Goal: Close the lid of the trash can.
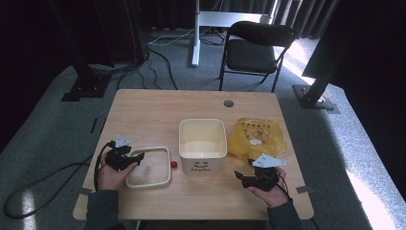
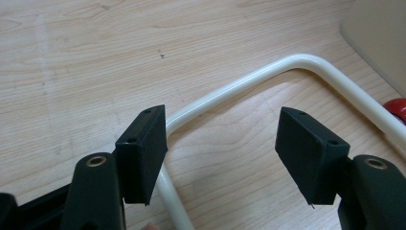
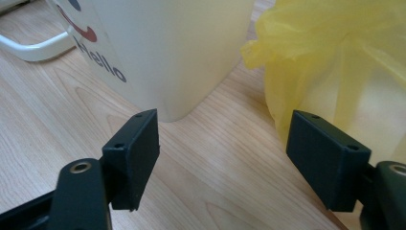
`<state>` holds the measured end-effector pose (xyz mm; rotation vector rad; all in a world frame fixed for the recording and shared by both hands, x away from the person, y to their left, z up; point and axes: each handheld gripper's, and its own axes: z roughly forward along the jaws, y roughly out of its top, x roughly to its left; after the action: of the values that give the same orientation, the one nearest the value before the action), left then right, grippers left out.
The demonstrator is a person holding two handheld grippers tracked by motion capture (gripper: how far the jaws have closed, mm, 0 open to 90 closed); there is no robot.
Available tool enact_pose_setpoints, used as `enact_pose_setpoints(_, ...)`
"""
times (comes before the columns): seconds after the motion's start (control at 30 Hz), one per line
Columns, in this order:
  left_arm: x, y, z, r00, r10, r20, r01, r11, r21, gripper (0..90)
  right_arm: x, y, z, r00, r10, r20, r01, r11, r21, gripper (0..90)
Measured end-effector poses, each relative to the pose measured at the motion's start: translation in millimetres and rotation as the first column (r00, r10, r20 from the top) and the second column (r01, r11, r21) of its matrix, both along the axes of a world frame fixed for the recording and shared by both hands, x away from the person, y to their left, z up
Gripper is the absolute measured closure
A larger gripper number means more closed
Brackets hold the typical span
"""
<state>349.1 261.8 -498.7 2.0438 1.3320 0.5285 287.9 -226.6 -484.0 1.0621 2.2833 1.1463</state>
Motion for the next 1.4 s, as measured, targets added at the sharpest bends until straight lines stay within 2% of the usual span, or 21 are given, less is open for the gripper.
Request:
enact_pose_setpoints(0.33,4.6,12.3,-4.9,0.9991,0.041,-0.013,-0.041,0.9991,-0.004,36.2,-1.4,1.7,-4.8,0.9999,0.009,-0.009,-0.009,0.9998,-0.019,30.9)
enact_pose_setpoints(0.6,8.7,18.2,-12.5,0.9975,0.061,-0.035,-0.061,0.9981,0.0,39.4,-1.0,0.7,-9.1,0.9998,-0.006,-0.019,0.006,0.9997,-0.024,31.7)
enact_pose_setpoints(0.87,12.9,19.9,-19.6,0.9966,0.073,-0.038,-0.072,0.9972,0.02,39.3,-0.5,-2.5,-14.2,0.9993,-0.019,-0.031,0.018,0.9995,-0.027,35.8)
enact_pose_setpoints(0.93,13.4,20.6,-20.2,0.9965,0.075,-0.037,-0.074,0.997,0.021,39.2,-0.7,-1.9,-16.1,0.9993,-0.023,-0.029,0.022,0.999,-0.039,36.0)
enact_pose_setpoints(1.4,18.4,24.0,-29.1,0.995,0.081,-0.059,-0.079,0.9965,0.027,39.1,1.2,-4.8,-27.3,0.9983,-0.024,-0.053,0.022,0.9992,-0.033,35.3)
